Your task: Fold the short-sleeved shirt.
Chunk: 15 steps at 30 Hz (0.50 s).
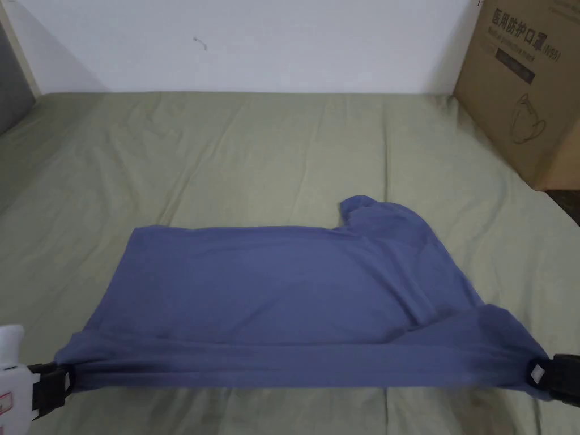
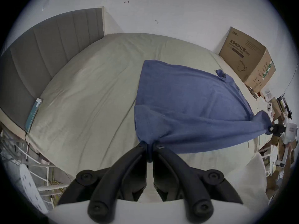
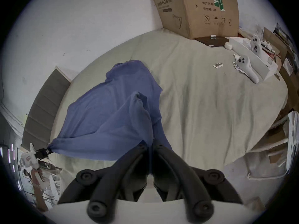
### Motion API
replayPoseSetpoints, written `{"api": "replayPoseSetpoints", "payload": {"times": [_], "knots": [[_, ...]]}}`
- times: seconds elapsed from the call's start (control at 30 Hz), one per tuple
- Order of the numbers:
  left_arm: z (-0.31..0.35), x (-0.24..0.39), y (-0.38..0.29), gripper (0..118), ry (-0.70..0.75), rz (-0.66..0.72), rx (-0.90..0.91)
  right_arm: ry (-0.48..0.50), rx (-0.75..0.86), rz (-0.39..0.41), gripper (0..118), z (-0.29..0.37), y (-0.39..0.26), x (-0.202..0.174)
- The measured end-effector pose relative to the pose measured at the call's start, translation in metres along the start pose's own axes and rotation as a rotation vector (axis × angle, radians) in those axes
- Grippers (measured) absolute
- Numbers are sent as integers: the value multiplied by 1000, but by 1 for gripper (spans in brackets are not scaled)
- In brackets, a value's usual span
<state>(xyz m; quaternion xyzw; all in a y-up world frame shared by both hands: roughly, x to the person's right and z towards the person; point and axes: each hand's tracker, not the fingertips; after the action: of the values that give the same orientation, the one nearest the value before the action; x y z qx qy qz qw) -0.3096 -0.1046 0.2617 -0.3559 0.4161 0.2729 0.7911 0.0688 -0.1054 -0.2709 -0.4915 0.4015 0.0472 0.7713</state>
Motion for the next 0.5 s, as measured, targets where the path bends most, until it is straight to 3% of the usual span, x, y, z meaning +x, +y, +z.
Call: {"api": "replayPoseSetpoints", "payload": {"times": [0.27, 0.3, 0.33, 0.37, 0.4, 0.43, 0.5], "knots": [[-27, -4, -55, 7, 44, -32, -137, -92, -158, 16, 4, -35, -58, 13], [-29, -3, -55, 17, 47, -29, -140, -94, -160, 11, 5, -37, -58, 13], [-28, -2, -54, 36, 57, -30, -151, -99, -155, 6, 10, -36, -57, 12], [-26, -1, -52, 67, 71, -33, -159, -102, -150, 3, 37, -31, -54, 5], [-23, -1, -50, 86, 72, -36, -158, -117, -136, 18, 63, -27, -50, 1], [-18, -2, -47, 96, 68, -35, -148, -124, -116, 40, 80, -23, -46, -2], [-8, 0, -36, 97, 37, -17, -97, -124, -72, 53, 82, -16, -31, -5]]}}
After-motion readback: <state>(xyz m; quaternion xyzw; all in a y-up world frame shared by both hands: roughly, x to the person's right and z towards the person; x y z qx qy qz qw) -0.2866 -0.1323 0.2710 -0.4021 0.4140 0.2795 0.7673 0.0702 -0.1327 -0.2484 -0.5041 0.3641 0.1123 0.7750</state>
